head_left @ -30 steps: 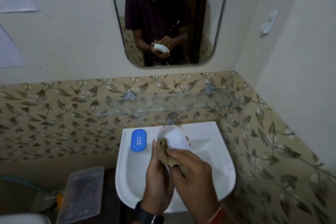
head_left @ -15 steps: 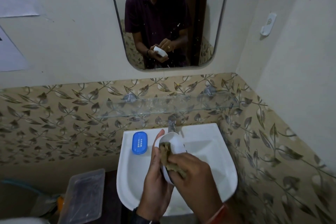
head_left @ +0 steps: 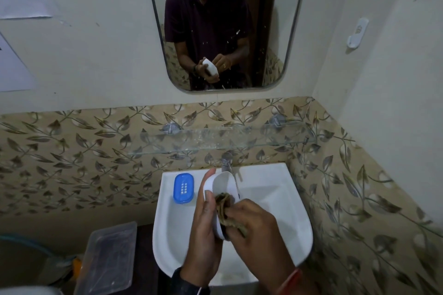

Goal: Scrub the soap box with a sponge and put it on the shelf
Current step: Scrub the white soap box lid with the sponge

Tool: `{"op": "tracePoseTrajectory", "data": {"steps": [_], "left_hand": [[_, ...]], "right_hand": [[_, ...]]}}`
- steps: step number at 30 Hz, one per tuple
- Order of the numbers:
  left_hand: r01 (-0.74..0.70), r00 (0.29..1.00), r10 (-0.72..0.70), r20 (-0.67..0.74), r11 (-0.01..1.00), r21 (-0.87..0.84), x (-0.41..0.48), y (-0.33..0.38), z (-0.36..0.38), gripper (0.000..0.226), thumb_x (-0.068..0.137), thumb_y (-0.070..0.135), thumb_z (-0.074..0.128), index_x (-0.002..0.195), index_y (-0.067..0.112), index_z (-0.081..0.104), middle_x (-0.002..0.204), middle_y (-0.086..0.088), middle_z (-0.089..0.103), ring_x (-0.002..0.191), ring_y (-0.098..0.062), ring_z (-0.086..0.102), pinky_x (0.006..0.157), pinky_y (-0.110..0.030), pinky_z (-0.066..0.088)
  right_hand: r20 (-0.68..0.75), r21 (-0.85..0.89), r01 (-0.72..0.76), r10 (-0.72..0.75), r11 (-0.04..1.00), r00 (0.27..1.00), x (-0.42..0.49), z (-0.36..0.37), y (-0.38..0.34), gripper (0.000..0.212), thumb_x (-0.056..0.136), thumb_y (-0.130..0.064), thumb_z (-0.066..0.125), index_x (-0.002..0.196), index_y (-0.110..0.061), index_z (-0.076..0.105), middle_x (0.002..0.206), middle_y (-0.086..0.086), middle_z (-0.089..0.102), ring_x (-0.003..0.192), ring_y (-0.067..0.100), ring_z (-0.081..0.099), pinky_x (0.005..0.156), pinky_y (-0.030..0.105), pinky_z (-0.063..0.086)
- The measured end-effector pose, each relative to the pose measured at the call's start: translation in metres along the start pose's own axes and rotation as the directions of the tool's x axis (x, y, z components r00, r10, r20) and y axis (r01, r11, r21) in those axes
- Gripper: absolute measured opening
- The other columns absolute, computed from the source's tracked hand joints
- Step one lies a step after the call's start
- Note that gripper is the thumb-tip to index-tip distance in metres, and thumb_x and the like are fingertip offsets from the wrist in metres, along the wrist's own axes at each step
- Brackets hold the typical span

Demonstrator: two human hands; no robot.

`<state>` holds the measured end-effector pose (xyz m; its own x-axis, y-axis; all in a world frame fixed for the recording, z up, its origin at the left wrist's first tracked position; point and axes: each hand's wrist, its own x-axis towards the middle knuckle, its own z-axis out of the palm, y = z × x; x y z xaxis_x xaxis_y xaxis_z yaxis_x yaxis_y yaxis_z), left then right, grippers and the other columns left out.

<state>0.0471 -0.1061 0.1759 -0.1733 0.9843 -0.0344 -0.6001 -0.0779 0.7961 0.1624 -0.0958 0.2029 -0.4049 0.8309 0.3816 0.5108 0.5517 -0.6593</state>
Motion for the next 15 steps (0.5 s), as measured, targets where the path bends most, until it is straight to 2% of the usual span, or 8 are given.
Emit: {"op": "tracePoseTrajectory", "data": {"steps": [3, 6, 7, 9, 10, 12, 14, 15], "left_hand": [[-0.004, 1.0, 0.004, 0.01, 0.996, 0.094, -0.006, -0.005, 0.003, 0.074, 0.089, 0.054, 0.065, 0.151, 0.023, 0.04, 0.147, -0.016, 0.054, 0.135, -0.031, 0.051, 0.109, -0.041, 0.044], [-0.003, 1.0, 0.002, 0.021, 0.999, 0.047, -0.008, -0.012, 0.005, 0.061, 0.095, 0.052, 0.059, 0.149, 0.028, 0.044, 0.152, -0.008, 0.05, 0.14, -0.026, 0.045, 0.113, -0.035, 0.038], [-0.006, 0.999, 0.006, 0.031, 1.0, -0.005, -0.008, -0.012, 0.003, 0.057, 0.097, 0.05, 0.056, 0.149, 0.029, 0.044, 0.152, -0.007, 0.05, 0.14, -0.026, 0.045, 0.111, -0.033, 0.041], [0.034, 0.999, -0.03, 0.045, 0.995, -0.096, -0.004, -0.007, -0.001, 0.052, 0.099, 0.047, 0.053, 0.148, 0.032, 0.045, 0.149, -0.01, 0.053, 0.137, -0.028, 0.049, 0.103, -0.034, 0.049], [0.059, 0.997, -0.053, 0.047, 0.99, -0.127, -0.002, -0.005, -0.004, 0.05, 0.099, 0.047, 0.051, 0.148, 0.035, 0.044, 0.149, -0.012, 0.053, 0.136, -0.031, 0.05, 0.103, -0.04, 0.05], [0.072, 0.997, -0.069, 0.031, 0.988, -0.133, 0.0, -0.004, -0.009, 0.047, 0.101, 0.046, 0.044, 0.147, 0.038, 0.044, 0.149, -0.014, 0.052, 0.136, -0.038, 0.049, 0.112, -0.054, 0.04], [0.046, 0.999, -0.046, 0.007, 0.992, -0.119, 0.0, -0.003, -0.011, 0.046, 0.1, 0.045, 0.039, 0.146, 0.04, 0.046, 0.149, -0.017, 0.052, 0.137, -0.042, 0.046, 0.117, -0.059, 0.03], [0.044, 0.999, -0.045, -0.003, 0.992, -0.122, 0.001, -0.002, -0.012, 0.047, 0.099, 0.045, 0.04, 0.145, 0.04, 0.047, 0.147, -0.019, 0.053, 0.136, -0.043, 0.046, 0.116, -0.058, 0.032]], "right_hand": [[-0.104, -0.048, -0.067, 0.062, 0.997, 0.993, 0.008, -0.001, 0.006, 0.021, 0.08, -0.004, 0.071, 0.098, -0.013, 0.074, 0.092, 0.008, 0.069, 0.084, 0.019, 0.065, 0.081, 0.033, 0.056], [-0.265, -0.012, -0.059, 0.054, 0.998, 0.963, 0.016, 0.002, -0.004, 0.029, 0.081, -0.003, 0.069, 0.108, -0.016, 0.072, 0.1, 0.0, 0.068, 0.091, 0.011, 0.064, 0.084, 0.024, 0.055], [-0.247, 0.037, -0.044, 0.051, 0.998, 0.968, 0.015, 0.001, -0.007, 0.031, 0.082, -0.002, 0.068, 0.109, -0.017, 0.071, 0.102, -0.002, 0.067, 0.093, 0.006, 0.063, 0.086, 0.021, 0.053], [-0.083, 0.141, -0.016, 0.028, 0.99, 0.996, 0.012, -0.003, -0.009, 0.033, 0.081, 0.002, 0.064, 0.107, -0.018, 0.072, 0.103, -0.004, 0.067, 0.095, 0.001, 0.062, 0.088, 0.018, 0.051], [0.036, 0.162, -0.007, 0.001, 0.987, 0.999, 0.009, -0.007, -0.009, 0.033, 0.08, 0.004, 0.062, 0.105, -0.016, 0.072, 0.103, -0.002, 0.066, 0.095, 0.002, 0.061, 0.088, 0.019, 0.051], [0.242, 0.125, -0.001, -0.03, 0.992, 0.97, 0.006, -0.015, -0.004, 0.034, 0.079, 0.006, 0.058, 0.104, -0.013, 0.072, 0.103, 0.001, 0.065, 0.097, 0.009, 0.061, 0.09, 0.022, 0.049], [0.301, 0.082, -0.007, -0.018, 0.997, 0.953, 0.005, -0.028, 0.0, 0.035, 0.077, 0.005, 0.055, 0.101, -0.013, 0.074, 0.1, 0.002, 0.064, 0.094, 0.013, 0.06, 0.09, 0.02, 0.047], [0.275, 0.09, -0.016, -0.009, 0.996, 0.961, 0.005, -0.036, 0.002, 0.036, 0.075, 0.005, 0.054, 0.098, -0.015, 0.074, 0.095, 0.002, 0.063, 0.09, 0.012, 0.061, 0.088, 0.018, 0.047]]}}
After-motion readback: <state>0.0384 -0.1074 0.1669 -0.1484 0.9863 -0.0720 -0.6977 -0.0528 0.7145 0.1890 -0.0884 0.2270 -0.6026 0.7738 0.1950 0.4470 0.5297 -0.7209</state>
